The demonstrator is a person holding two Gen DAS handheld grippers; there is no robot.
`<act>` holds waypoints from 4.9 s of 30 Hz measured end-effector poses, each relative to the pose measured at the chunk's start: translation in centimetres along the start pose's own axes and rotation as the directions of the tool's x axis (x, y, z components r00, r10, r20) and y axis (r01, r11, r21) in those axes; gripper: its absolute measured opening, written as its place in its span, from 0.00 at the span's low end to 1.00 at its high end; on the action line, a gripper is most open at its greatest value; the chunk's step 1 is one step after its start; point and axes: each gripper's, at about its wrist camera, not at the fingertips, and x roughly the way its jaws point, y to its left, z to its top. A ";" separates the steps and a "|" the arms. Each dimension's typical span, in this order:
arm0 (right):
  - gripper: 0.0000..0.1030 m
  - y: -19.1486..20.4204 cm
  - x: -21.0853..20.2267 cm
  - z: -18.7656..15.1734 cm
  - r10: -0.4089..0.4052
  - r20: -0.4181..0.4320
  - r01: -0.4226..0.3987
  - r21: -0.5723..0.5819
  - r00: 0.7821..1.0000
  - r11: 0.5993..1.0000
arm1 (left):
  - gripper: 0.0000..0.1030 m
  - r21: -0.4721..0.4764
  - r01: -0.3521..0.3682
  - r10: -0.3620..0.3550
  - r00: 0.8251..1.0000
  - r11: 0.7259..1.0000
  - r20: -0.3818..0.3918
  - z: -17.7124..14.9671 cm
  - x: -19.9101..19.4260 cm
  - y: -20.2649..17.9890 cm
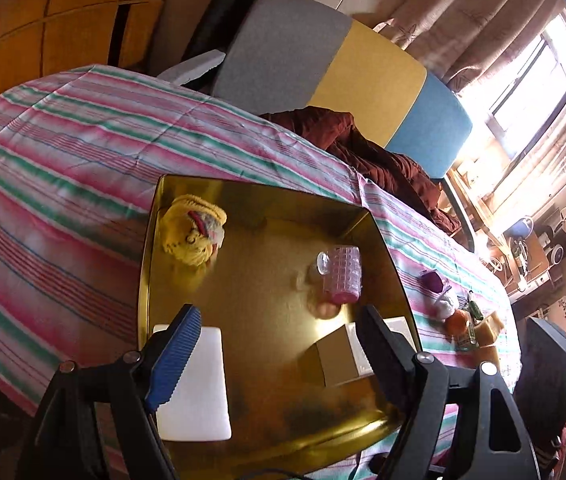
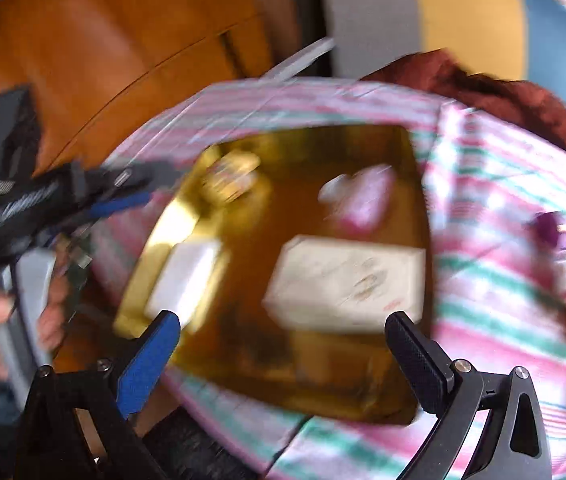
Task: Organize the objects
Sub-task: 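Place hair roller in tray with left tool while right tool places white box, then move both tools back toward the remaining items, then grasp the purple snack packet with the left tool, then grasp the clear plastic bag with the right tool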
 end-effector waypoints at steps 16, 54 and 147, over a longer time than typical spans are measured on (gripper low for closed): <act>1.00 -4.3 6.2 5.5 -0.035 0.015 0.032 0.162 0.999 0.986 | 0.79 0.000 -0.023 0.023 1.000 1.000 0.016 -1.9 -1.0 0.6; 1.00 -5.0 -5.2 -2.4 -0.384 0.179 0.356 0.170 0.906 0.919 | 0.79 0.299 -0.160 0.144 0.987 0.941 0.073 -7.2 -1.2 -7.9; 0.64 -26.8 -1.7 3.1 -0.447 -0.170 0.454 0.002 0.878 0.891 | 0.33 0.287 0.240 -0.189 0.962 0.927 -0.196 1.2 10.5 -21.4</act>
